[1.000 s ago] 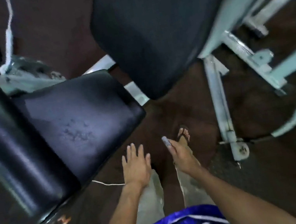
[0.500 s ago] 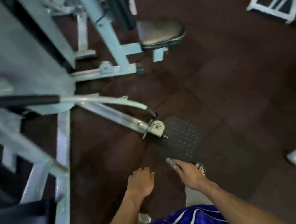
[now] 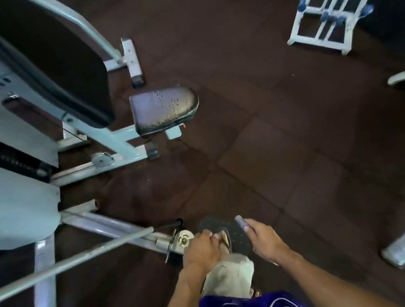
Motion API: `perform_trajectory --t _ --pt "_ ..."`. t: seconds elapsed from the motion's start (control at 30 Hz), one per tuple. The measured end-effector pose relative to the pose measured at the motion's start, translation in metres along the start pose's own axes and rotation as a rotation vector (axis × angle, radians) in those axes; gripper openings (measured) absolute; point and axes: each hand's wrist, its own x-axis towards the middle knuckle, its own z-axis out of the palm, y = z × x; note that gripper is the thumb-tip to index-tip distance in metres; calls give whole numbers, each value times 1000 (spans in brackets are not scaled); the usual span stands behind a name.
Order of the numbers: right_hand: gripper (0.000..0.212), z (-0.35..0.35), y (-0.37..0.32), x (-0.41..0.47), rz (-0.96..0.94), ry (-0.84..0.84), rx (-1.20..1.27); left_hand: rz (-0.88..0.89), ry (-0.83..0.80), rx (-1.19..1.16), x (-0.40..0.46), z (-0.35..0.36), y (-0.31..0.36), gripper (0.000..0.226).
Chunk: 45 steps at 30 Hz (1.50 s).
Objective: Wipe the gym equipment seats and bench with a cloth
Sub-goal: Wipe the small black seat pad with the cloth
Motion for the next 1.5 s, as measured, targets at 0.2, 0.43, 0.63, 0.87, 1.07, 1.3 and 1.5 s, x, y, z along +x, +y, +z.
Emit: perform_trajectory --t 0.2,0.43,0.63,0.87,1.07,1.3,1.5 --pt "32 -46 -54 105 -30 20 -17 -11 63 25 93 -83 20 42" --pt "35 -93 -137 224 -23 25 8 3 148 54 193 -198 27 37" --pt "37 -123 -196 327 -83 1 30 -11 272 92 282 -269 27 41" --pt "38 -142 -234 487 -183 -40 -41 -7 427 74 430 -307 11 41" --pt "42 -134 -235 622 -276 58 -61 20 477 57 561 -318 -16 43" --pt "50 -74 -237 733 -310 274 -249 55 588 128 652 -307 -82 55" --pt "56 34 -215 700 -442 393 -743 94 681 200 672 -282 -114 60"
